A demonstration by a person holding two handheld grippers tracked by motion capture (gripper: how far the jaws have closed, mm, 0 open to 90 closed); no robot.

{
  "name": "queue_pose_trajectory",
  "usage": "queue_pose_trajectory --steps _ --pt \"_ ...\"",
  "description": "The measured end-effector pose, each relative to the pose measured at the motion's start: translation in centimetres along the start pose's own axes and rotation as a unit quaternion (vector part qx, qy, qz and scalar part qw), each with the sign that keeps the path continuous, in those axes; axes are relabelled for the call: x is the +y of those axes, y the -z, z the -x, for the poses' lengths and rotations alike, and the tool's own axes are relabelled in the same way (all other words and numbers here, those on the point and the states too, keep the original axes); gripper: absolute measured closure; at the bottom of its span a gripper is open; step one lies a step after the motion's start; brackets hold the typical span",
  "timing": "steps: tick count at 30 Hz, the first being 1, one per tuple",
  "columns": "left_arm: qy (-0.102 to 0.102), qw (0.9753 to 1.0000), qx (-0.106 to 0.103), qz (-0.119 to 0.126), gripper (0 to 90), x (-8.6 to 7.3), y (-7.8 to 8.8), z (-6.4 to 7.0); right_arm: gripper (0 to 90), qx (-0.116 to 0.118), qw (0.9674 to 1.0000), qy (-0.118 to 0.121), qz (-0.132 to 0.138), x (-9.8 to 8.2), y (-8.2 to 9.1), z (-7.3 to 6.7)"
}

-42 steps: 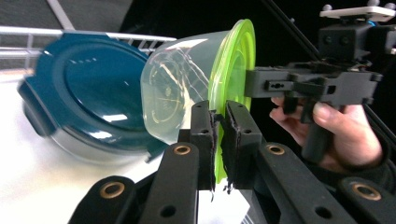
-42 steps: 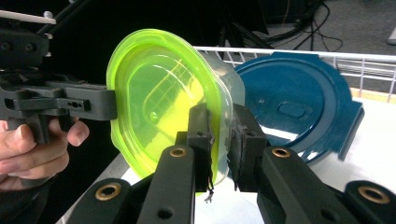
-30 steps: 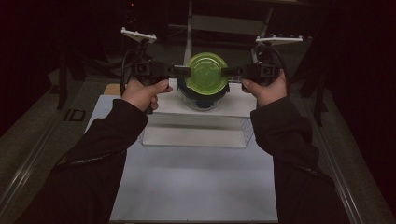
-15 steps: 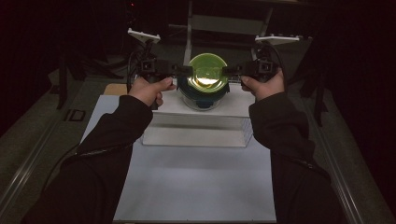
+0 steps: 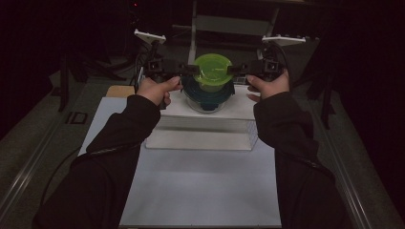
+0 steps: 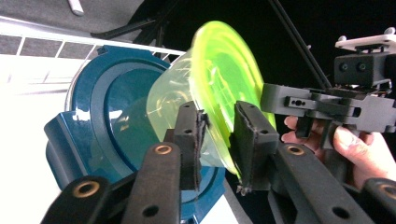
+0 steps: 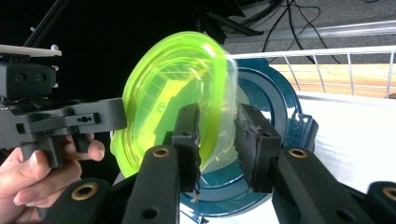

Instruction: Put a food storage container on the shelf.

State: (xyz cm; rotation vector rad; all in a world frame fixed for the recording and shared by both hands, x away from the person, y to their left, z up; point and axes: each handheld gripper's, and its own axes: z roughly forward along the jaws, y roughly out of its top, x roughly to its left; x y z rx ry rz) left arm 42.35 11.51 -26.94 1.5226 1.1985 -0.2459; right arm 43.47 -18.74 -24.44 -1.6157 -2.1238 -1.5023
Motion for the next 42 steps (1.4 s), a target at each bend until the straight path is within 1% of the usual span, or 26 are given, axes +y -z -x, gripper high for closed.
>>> queue_pose_trajectory --steps 2,5,7,8,9,10,11,12,13,14,15,16,18,19,20,21,23,25,26,28,30,32,33,36,41,42 --pt "0.004 1.0000 0.000 0.000 64.1 0.1 -0.1 -0.1 65.2 0.000 1.0000 -0.004 0.000 0.1 -0.2 0.1" --pt "0.006 1.0000 0.001 0.002 58.0 0.2 -0.1 -0.3 63.4 0.001 1.0000 -0.007 0.001 0.0 -0.4 0.1" --pt "0.008 1.0000 -0.001 0.006 56.7 0.3 0.1 -0.3 62.3 0.002 1.0000 -0.007 0.002 0.0 -0.4 0.1" --pt "0.007 0.9999 -0.004 0.008 53.4 0.3 0.2 -0.3 57.1 0.010 0.9999 -0.010 0.005 0.0 -0.4 0.1" --pt "0.007 0.9999 -0.003 0.008 50.4 0.3 0.3 -0.3 56.2 0.010 0.9999 -0.010 0.004 0.0 -0.4 0.0" --pt "0.007 0.9999 -0.003 0.009 50.3 0.3 0.4 -0.4 54.5 0.009 0.9999 -0.006 0.005 0.1 -0.3 0.0" --pt "0.004 0.9999 -0.008 0.009 48.5 0.3 0.5 -0.4 52.6 0.009 0.9999 -0.004 0.007 0.1 -0.2 0.0" --pt "0.004 0.9999 -0.008 0.009 45.1 0.3 0.5 -0.4 52.6 0.009 0.9999 -0.004 0.007 0.1 -0.2 0.0" --pt "-0.004 0.9998 -0.011 0.012 42.0 0.1 0.8 -0.2 46.5 0.007 0.9999 0.002 0.012 0.0 0.0 0.0" --pt "-0.012 0.9996 -0.022 0.010 42.0 0.0 0.9 -0.2 46.5 0.007 0.9999 0.002 0.012 0.0 0.0 0.0" --pt "-0.024 0.9990 -0.036 0.009 36.2 -0.2 1.0 -0.1 44.5 0.007 0.9999 0.003 0.013 0.0 0.1 0.0" --pt "-0.033 0.9986 -0.039 0.012 32.7 -0.4 1.1 0.1 42.3 0.007 0.9999 0.005 0.013 0.0 0.2 0.1" --pt "-0.037 0.9984 -0.041 0.013 31.0 -0.5 1.2 0.2 40.3 0.004 0.9998 0.007 0.016 -0.1 0.4 0.1" --pt "-0.051 0.9974 -0.045 0.023 31.0 -1.0 1.5 0.3 38.7 0.001 0.9998 0.009 0.018 -0.1 0.5 0.1" --pt "-0.053 0.9970 -0.049 0.027 25.6 -1.1 1.6 0.4 35.2 0.005 0.9997 0.010 0.022 -0.3 0.7 0.2" --pt "-0.058 0.9964 -0.053 0.030 23.0 -1.4 1.7 0.4 33.2 0.007 0.9997 0.013 0.021 -0.4 0.8 0.2" --pt "-0.082 0.9945 -0.054 0.037 15.9 -2.0 1.9 0.6 28.3 0.018 0.9994 0.020 0.019 -0.6 0.9 0.2" --pt "-0.109 0.9914 -0.053 0.049 13.5 -2.6 2.1 0.8 25.9 0.028 0.9991 0.027 0.015 -1.0 1.0 0.1" --pt "-0.120 0.9897 -0.056 0.054 10.9 -2.8 2.2 0.8 25.0 0.028 0.9989 0.033 0.016 -1.1 1.0 0.0" --pt "-0.130 0.9881 -0.063 0.053 1.3 -3.3 2.3 1.0 23.9 0.023 0.9987 0.044 0.014 -1.5 1.1 -0.2" --pt "-0.135 0.9868 -0.068 0.059 0.4 -4.0 2.5 1.0 21.5 0.029 0.9980 0.053 0.017 -1.9 1.2 -0.3" --pt "-0.149 0.9851 -0.056 0.065 0.4 -4.5 2.7 1.1 21.2 0.020 0.9974 0.067 0.019 -2.4 1.3 -0.6" --pt "-0.154 0.9841 -0.058 0.067 0.4 -4.9 2.7 1.1 21.2 0.018 0.9970 0.072 0.022 -2.7 1.4 -0.7" --pt "-0.167 0.9825 -0.049 0.065 0.4 -5.9 3.0 1.3 21.1 0.020 0.9962 0.081 0.025 -3.5 1.8 -0.8" --pt "-0.187 0.9796 -0.047 0.056 0.5 -7.5 3.3 1.5 21.1 0.025 0.9951 0.091 0.031 -4.8 2.3 -0.8" --pt "-0.187 0.9796 -0.047 0.056 0.5 -7.5 3.3 1.5 21.1 0.025 0.9951 0.091 0.031 -4.8 2.3 -0.8"
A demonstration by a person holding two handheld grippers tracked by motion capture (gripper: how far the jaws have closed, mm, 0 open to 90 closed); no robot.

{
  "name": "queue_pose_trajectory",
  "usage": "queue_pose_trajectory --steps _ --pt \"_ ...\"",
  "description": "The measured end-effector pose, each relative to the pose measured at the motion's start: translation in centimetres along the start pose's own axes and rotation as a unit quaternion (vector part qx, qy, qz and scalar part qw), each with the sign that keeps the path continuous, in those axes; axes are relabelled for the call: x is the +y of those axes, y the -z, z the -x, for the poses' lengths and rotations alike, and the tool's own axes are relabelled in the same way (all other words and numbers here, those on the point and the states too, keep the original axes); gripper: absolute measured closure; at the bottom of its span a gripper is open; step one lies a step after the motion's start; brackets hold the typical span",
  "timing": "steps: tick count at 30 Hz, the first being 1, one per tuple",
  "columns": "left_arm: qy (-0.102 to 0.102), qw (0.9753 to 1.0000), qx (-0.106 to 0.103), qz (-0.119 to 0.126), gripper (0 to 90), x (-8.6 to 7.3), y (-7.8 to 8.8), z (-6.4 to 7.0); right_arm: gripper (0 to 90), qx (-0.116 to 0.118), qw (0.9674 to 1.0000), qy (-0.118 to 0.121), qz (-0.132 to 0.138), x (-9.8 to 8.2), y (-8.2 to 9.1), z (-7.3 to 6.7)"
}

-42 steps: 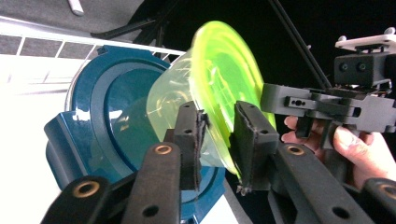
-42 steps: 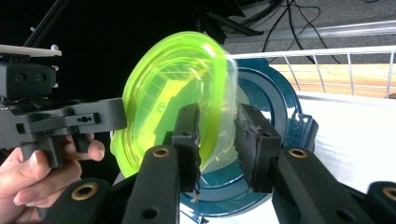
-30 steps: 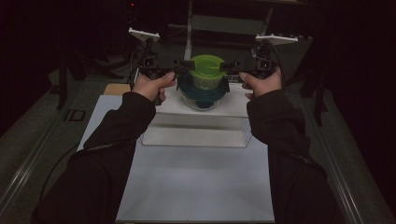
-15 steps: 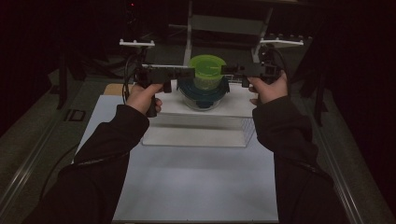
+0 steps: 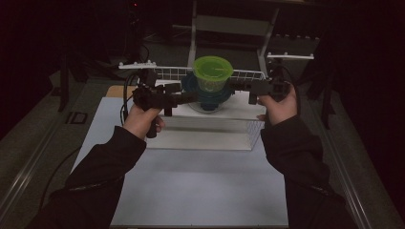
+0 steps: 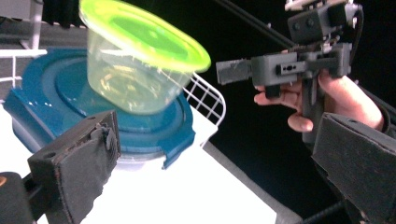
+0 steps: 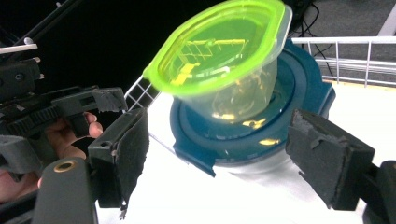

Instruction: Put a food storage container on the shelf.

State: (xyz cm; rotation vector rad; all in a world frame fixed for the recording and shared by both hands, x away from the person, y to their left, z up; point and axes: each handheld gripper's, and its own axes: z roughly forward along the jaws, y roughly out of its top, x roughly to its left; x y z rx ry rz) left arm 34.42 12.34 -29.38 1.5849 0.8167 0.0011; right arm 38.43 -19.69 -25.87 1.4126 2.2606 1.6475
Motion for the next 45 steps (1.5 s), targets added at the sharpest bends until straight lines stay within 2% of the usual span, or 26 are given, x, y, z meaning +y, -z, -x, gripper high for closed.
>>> queue_pose_trajectory --steps 1,8,9,11,17,18,22,29,36,39,42,45 --pt "-0.011 0.9999 0.003 -0.004 0.5 -0.7 0.1 0.3 21.1 0.002 1.0000 0.002 0.001 -0.3 0.1 0.0" --pt "-0.029 0.9995 0.004 -0.014 0.5 -2.7 0.4 0.7 20.8 0.005 0.9997 0.025 -0.002 -3.4 0.4 -0.1" --pt "-0.029 0.9995 0.004 -0.014 0.5 -2.7 0.4 0.7 20.8 0.005 0.9997 0.025 -0.002 -3.4 0.4 -0.1" --pt "-0.037 0.9992 0.007 -0.014 0.5 -3.4 0.6 0.9 20.8 0.004 0.9995 0.031 -0.003 -4.8 0.3 -0.1" --pt "-0.074 0.9971 0.013 -0.015 0.5 -5.2 0.8 1.9 20.7 0.005 0.9994 0.036 -0.002 -7.4 0.1 0.3" --pt "-0.074 0.9971 0.013 -0.015 0.5 -5.2 0.8 1.9 20.7 0.005 0.9994 0.036 -0.002 -7.4 0.1 0.3" --pt "-0.076 0.9969 0.003 -0.022 0.5 -7.2 0.7 2.1 20.7 0.008 0.9993 0.037 0.004 -9.6 0.1 0.7" --pt "-0.082 0.9951 -0.014 -0.052 0.5 -10.5 0.1 2.1 20.6 0.014 0.9989 0.044 0.011 -12.5 -0.1 1.2" --pt "-0.068 0.9948 -0.028 -0.070 0.5 -13.8 -0.6 1.5 20.4 0.025 0.9989 0.037 0.014 -15.4 -0.7 2.3" --pt "-0.079 0.9933 -0.030 -0.079 0.5 -14.9 -0.7 1.4 20.4 0.024 0.9989 0.038 0.015 -16.5 -0.9 2.9" --pt "-0.079 0.9929 -0.032 -0.082 0.5 -15.6 -0.8 1.2 20.3 0.021 0.9990 0.037 0.014 -17.4 -0.9 3.2" --pt "-0.086 0.9915 -0.030 -0.093 0.5 -17.2 -1.0 1.1 20.3 0.019 0.9994 0.028 0.007 -19.2 -1.2 4.0"
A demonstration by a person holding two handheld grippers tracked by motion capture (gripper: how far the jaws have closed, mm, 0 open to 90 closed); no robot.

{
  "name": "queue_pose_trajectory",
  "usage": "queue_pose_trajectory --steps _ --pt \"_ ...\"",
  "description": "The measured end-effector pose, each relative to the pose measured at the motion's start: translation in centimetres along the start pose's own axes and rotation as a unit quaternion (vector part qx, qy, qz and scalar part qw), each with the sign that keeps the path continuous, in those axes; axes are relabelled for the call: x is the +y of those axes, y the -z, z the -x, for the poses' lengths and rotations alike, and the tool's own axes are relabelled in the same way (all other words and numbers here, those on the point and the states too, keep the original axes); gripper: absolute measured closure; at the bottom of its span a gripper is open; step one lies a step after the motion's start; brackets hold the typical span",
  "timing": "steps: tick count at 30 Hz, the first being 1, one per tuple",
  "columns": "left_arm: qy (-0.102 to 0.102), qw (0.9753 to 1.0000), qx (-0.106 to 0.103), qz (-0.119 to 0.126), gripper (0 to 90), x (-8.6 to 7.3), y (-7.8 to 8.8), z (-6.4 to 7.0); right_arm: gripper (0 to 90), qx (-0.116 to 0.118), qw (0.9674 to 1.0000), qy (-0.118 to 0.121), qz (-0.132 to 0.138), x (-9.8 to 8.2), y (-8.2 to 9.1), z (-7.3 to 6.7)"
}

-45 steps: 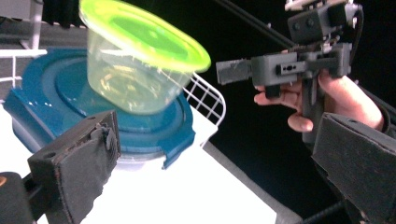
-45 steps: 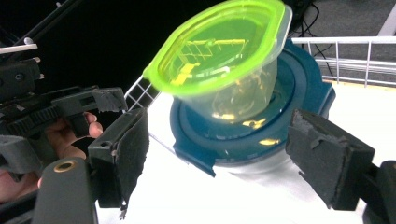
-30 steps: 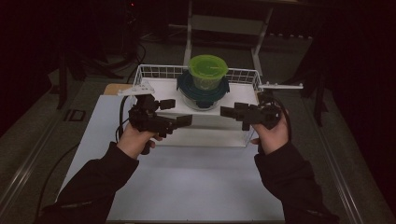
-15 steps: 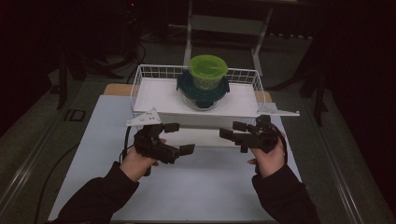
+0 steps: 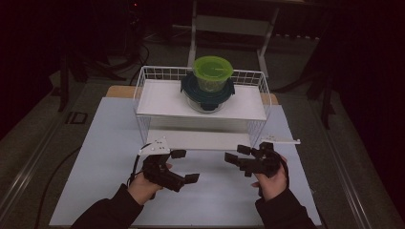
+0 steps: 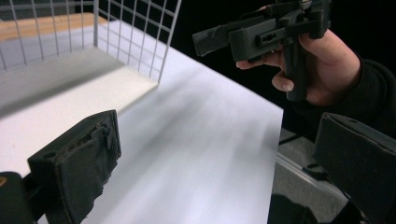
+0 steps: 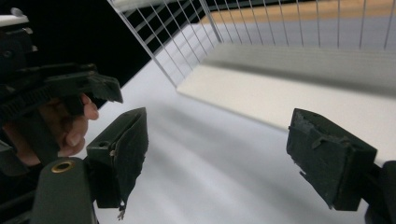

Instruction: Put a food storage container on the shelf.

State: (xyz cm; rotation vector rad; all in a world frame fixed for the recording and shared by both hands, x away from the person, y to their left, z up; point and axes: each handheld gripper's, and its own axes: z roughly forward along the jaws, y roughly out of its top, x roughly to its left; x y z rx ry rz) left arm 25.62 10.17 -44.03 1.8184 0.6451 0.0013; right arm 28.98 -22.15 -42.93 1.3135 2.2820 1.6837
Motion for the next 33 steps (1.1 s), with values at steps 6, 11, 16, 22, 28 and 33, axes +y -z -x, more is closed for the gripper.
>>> queue_pose_trajectory --steps 6,11,16,22,28,33 --pt "-0.012 0.9996 -0.002 -0.025 0.5 -2.1 -0.7 0.2 20.3 -0.004 1.0000 0.003 -0.008 -2.3 -0.1 0.9" --pt "-0.006 0.9994 -0.003 -0.035 0.5 -3.9 -1.2 0.0 20.3 -0.009 0.9999 -0.006 -0.011 -4.1 0.0 1.7" --pt "-0.011 0.9989 -0.002 -0.045 0.5 -5.2 -1.4 0.1 20.2 -0.016 0.9998 0.000 -0.014 -5.2 0.2 2.0" --pt "-0.003 0.9991 0.001 -0.043 0.5 -6.5 -1.1 -0.1 20.1 -0.027 0.9994 0.008 -0.020 -6.7 0.8 2.5" --pt "-0.005 0.9983 0.007 -0.058 0.5 -7.4 -1.3 -0.3 19.8 -0.040 0.9987 0.011 -0.030 -7.9 1.2 3.1" --pt "-0.011 0.9979 0.011 -0.064 0.5 -7.7 -1.7 -0.1 19.6 -0.053 0.9973 0.041 -0.030 -8.2 1.7 3.7"
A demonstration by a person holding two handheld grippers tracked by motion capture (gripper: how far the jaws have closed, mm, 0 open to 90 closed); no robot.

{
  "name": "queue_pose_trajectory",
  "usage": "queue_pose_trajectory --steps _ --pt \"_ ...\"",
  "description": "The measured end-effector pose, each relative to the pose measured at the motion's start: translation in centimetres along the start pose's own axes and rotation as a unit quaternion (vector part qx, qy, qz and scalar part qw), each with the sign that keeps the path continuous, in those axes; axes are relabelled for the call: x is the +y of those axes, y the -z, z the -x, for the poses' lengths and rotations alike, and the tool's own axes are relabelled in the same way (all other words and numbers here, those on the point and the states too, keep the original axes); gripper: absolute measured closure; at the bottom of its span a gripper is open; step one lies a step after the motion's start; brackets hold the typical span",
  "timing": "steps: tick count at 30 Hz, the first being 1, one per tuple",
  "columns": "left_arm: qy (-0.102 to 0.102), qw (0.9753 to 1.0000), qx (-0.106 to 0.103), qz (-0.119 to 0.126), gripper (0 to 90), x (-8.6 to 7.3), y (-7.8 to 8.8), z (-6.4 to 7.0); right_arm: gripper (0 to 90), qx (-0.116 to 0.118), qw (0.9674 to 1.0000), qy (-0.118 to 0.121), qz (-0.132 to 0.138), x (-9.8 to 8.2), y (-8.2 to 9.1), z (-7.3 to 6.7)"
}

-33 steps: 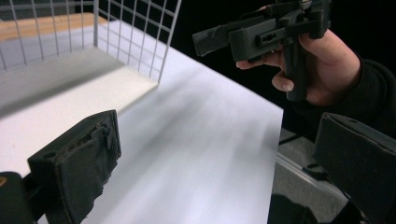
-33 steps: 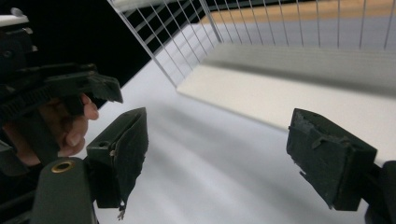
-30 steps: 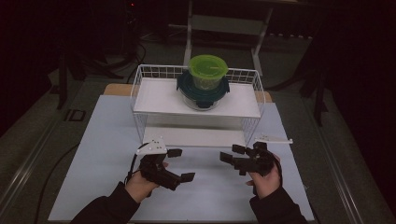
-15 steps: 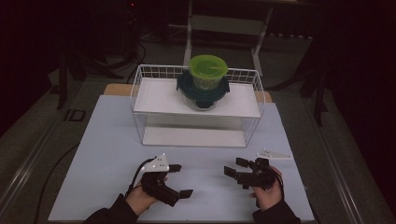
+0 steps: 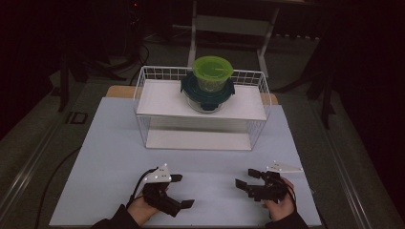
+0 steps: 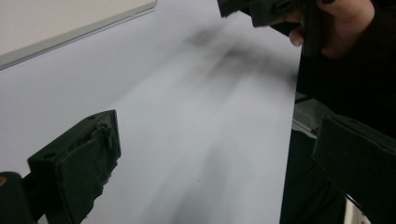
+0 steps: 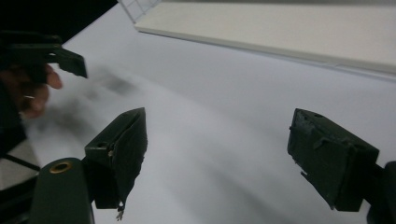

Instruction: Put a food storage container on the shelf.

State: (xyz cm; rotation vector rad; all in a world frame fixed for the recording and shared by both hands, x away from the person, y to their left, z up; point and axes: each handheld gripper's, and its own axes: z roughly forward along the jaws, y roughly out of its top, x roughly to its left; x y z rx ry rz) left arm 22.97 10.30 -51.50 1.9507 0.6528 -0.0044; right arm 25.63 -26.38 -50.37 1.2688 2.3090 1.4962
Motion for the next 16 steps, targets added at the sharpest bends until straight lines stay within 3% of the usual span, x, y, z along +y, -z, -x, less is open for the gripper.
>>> queue_pose_trajectory --steps 6,16 --pt "-0.005 0.9999 0.008 -0.007 0.5 -0.3 -0.3 -0.2 19.6 -0.007 0.9999 -0.013 0.003 -0.3 0.1 1.1" --pt "-0.014 0.9996 0.020 -0.010 0.5 -0.6 0.1 -0.4 19.6 -0.010 0.9999 -0.013 -0.005 -0.5 -0.2 1.3"
